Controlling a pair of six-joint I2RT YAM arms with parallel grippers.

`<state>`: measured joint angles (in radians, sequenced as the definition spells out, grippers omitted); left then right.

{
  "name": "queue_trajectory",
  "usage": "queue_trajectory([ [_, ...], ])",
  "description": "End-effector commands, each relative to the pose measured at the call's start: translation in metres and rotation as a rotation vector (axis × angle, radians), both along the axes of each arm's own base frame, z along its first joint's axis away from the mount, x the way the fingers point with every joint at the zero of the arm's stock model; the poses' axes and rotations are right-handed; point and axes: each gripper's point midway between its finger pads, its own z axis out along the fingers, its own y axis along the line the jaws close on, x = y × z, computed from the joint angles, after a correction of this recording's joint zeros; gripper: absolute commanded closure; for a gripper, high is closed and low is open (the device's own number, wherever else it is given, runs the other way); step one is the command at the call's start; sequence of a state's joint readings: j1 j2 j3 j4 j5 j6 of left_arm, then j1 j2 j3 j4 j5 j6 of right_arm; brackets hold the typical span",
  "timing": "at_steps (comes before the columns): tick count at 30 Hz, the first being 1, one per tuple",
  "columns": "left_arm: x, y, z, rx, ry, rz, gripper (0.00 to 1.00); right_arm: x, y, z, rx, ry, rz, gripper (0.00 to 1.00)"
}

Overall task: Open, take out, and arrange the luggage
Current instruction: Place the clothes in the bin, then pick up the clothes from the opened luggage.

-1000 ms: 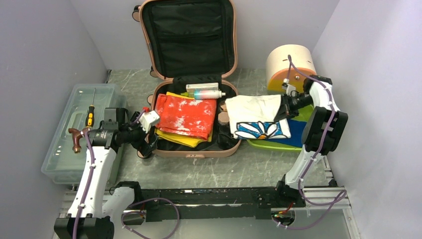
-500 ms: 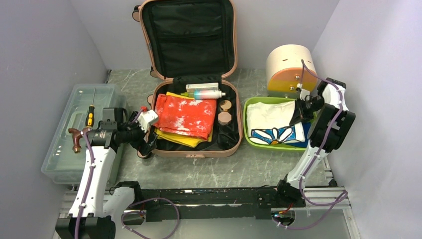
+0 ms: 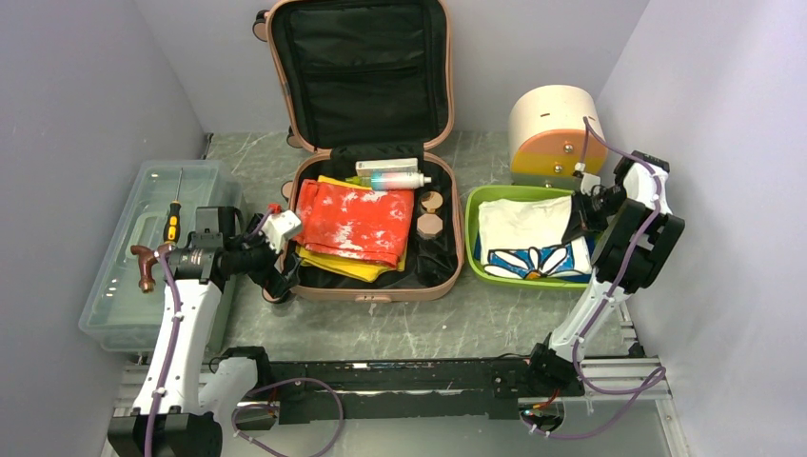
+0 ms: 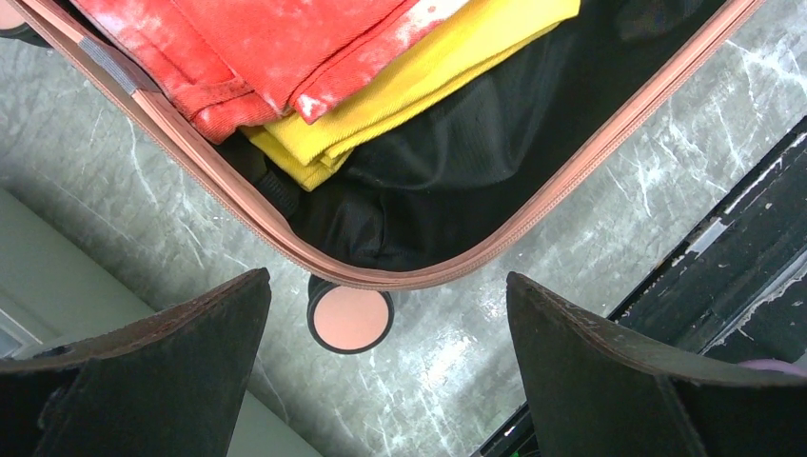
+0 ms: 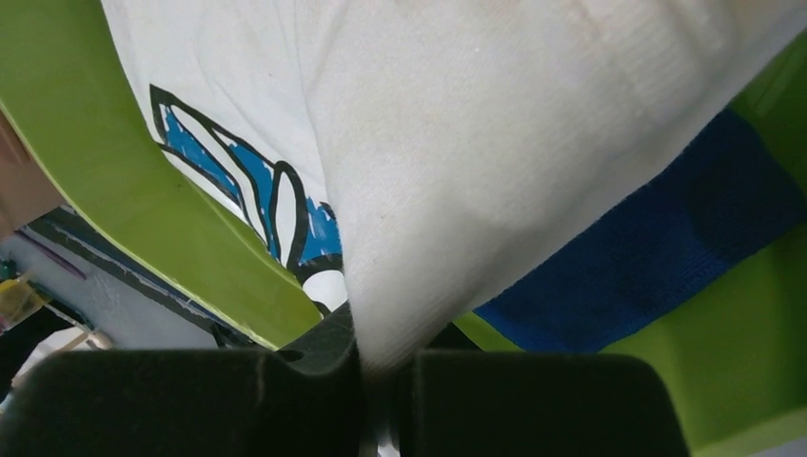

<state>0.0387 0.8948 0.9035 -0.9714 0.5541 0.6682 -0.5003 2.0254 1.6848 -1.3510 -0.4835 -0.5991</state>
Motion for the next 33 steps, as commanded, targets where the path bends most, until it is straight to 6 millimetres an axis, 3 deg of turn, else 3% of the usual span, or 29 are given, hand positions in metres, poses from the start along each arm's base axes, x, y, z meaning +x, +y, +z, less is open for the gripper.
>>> queue_trajectory([
  [1,0.000,-0.006,0.003,-0.044,0.000,-0.005,0.01,0.007,-0.017,0.010,-0.080,-0.055,0.006,0.94],
  [4,0.000,-0.006,0.003,-0.044,0.000,-0.005,0.01,0.011,-0.028,0.009,-0.148,-0.066,-0.011,0.54],
  [6,0.000,-0.005,0.003,-0.044,0.003,-0.003,0.01,0.016,-0.037,0.014,-0.215,-0.099,-0.015,0.43],
  [11,0.001,-0.005,0.003,-0.045,0.004,-0.001,0.01,0.025,-0.040,0.047,-0.306,-0.185,-0.025,0.37],
  [17,0.002,-0.004,0.004,-0.042,0.004,0.001,0.00,0.033,-0.018,0.106,-0.474,-0.353,0.022,0.35],
  [19,0.002,-0.004,0.004,-0.044,0.004,0.001,0.01,0.037,-0.004,0.131,-0.544,-0.447,0.046,0.30],
  [20,0.002,-0.003,0.004,-0.043,0.003,0.002,0.01,0.039,0.005,0.141,-0.561,-0.494,0.060,0.25],
  [22,0.002,-0.003,0.005,-0.043,-0.003,0.002,0.01,0.039,0.032,0.158,-0.519,-0.591,0.107,0.05],
  [23,0.003,-0.003,0.005,-0.042,-0.006,-0.002,0.01,0.037,0.047,0.165,-0.458,-0.631,0.134,0.01],
  [29,0.011,-0.001,0.014,-0.017,-0.034,-0.035,0.01,0.027,0.140,0.197,0.004,-0.764,0.237,0.00],
  [33,0.025,-0.004,0.032,-0.010,-0.088,-0.091,0.01,0.022,0.208,0.206,0.274,-0.752,0.331,0.00],
])
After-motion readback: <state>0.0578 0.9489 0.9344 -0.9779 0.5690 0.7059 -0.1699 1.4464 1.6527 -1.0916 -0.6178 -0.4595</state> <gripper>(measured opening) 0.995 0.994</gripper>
